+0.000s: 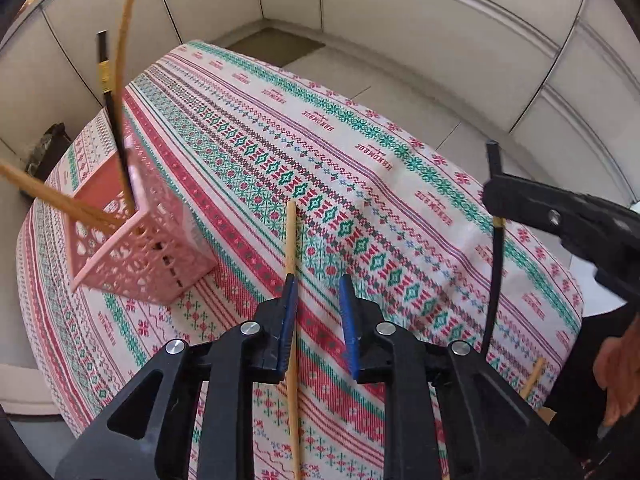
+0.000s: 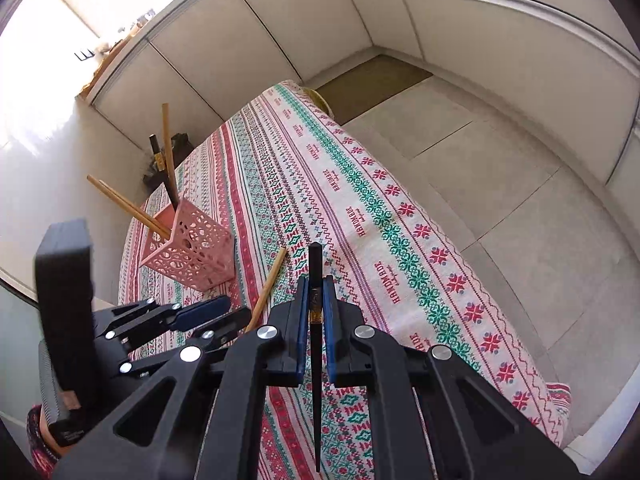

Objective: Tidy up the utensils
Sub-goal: 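Carry both chopsticks over the pink holder and lower them in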

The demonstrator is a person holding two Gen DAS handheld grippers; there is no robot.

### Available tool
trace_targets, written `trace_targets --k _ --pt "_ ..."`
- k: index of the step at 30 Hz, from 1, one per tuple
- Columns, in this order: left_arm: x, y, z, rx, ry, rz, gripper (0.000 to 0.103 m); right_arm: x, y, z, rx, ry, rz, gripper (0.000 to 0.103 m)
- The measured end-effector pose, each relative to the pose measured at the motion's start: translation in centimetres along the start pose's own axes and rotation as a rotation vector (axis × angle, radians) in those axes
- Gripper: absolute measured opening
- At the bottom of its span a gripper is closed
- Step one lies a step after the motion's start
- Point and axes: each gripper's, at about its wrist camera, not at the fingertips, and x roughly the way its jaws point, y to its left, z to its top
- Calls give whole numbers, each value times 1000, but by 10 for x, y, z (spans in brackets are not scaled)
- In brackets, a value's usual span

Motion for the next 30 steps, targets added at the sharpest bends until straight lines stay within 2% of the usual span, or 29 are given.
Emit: trace_targets --k 3,7,9,10,11,12,13,14,16,17,18,19,21,23,30 --pt "21 -4 25 11 71 58 31 7 -15 4 38 25 31 7" --pt "51 -3 38 29 195 145 36 13 -21 11 65 65 79 7" --pt "67 1 39 35 269 146 44 9 -21 14 57 55 87 7" --pt "66 4 40 36 266 141 44 7 -20 15 52 50 92 7" --pt "67 5 40 36 282 130 43 7 -20 15 50 46 95 7" --pt "67 3 40 51 291 104 29 7 -21 16 51 48 95 7" --pt "68 0 40 59 298 63 7 8 -22 16 54 53 95 7" --pt "68 -6 38 74 296 58 7 9 -24 16 61 60 95 7" --pt "65 -14 32 80 268 98 6 12 -30 16 85 76 95 7" --pt "62 -13 28 52 246 86 6 12 -33 15 98 80 95 7" --pt "55 -12 22 15 207 43 7 12 -36 15 107 81 96 7" --pt "45 -10 13 -13 143 6 7 10 -38 15 111 75 97 7" --pt "20 -8 -4 -38 10 24 7 5 -37 15 97 53 103 7" --pt "-15 -5 -23 -63 -156 32 7 -2 -31 14 64 20 115 7" --pt "-124 14 -92 -250 -612 68 7 -45 16 7 -110 -162 168 7"
